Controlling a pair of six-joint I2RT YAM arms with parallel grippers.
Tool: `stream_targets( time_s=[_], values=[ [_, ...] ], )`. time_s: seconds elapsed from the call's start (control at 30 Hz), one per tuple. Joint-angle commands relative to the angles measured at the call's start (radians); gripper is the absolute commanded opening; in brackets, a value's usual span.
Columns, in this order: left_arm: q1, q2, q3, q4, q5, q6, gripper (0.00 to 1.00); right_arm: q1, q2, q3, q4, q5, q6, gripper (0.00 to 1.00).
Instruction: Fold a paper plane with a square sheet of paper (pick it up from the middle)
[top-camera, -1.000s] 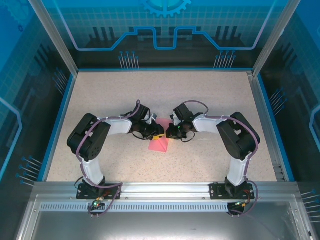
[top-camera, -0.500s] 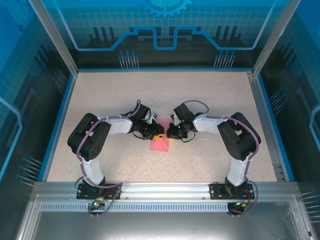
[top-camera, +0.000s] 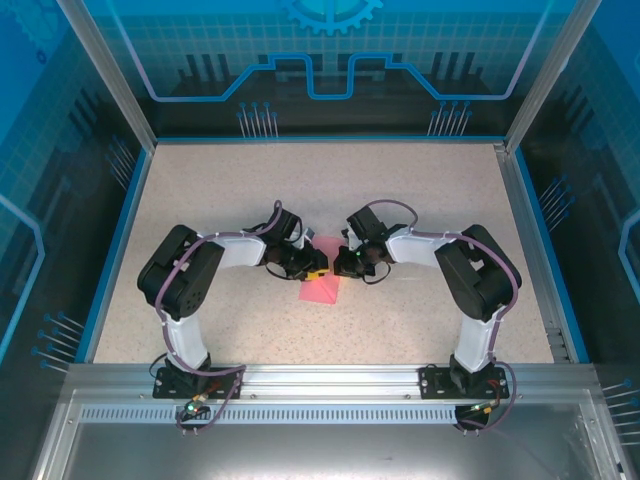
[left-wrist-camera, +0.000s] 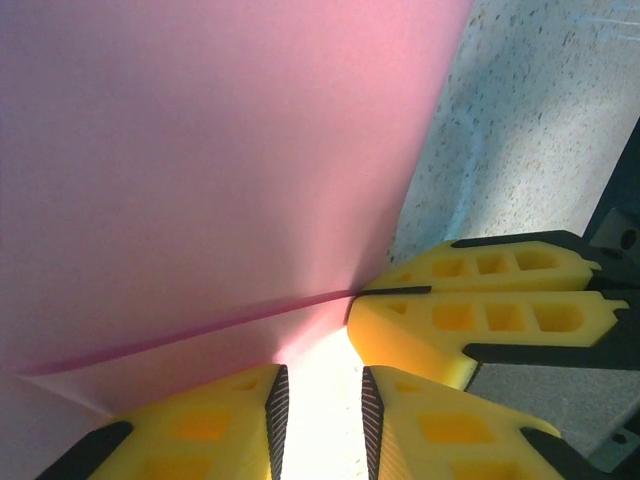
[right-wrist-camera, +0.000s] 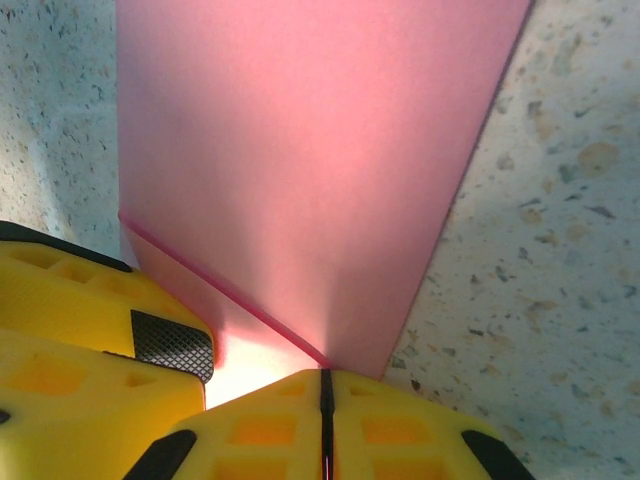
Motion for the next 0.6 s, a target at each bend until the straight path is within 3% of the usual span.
stream_targets(
  time_s=[0.0, 0.57],
  values=[
    [0.004, 0.022, 0.022, -0.04, 0.02, 0.024, 0.29, 0.009, 0.01, 0.022, -0.034, 0.023, -0.018, 0.09],
    [0.004, -0.052, 0.004, -0.011, 0.036, 0.013, 0.29, 0.011, 0.044, 0.04, -0.022, -0.013, -0.032, 0.09]
  ],
)
